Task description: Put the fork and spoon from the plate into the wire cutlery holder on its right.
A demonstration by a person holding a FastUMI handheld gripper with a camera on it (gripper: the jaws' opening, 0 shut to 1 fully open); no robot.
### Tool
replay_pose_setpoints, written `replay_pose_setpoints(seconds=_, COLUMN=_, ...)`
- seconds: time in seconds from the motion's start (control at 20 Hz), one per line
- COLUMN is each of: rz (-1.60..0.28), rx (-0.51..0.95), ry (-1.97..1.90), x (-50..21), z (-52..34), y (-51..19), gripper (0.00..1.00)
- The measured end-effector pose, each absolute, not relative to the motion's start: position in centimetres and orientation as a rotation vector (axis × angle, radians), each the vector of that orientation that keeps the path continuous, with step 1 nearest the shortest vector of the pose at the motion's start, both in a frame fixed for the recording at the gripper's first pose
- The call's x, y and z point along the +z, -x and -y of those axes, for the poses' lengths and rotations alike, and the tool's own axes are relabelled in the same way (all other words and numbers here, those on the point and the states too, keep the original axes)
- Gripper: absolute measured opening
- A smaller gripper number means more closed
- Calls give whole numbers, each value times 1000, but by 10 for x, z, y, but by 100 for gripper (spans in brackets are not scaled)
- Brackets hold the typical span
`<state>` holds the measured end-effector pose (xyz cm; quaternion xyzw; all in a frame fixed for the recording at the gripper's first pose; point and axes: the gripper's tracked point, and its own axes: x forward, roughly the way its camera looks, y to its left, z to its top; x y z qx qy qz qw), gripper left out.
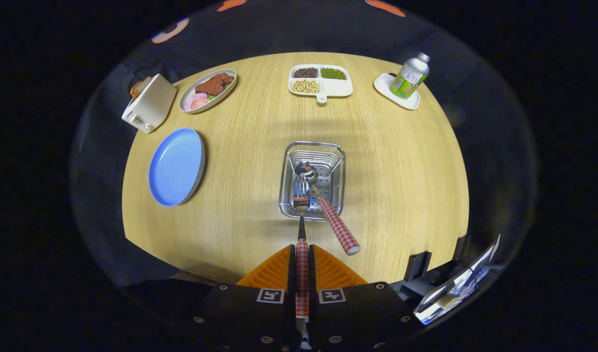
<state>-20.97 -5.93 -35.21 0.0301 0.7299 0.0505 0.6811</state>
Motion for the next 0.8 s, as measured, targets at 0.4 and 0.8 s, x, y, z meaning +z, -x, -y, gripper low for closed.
replay_pose_setpoints(seconds=0.4, rz=-1684, rx=101, ry=-167, x=-365, z=51, y=186, gripper=12)
replay_pose_setpoints(seconds=0.8, rz=-1473, rx=54, ry=-177, x=-367, z=62, y=134, gripper=11)
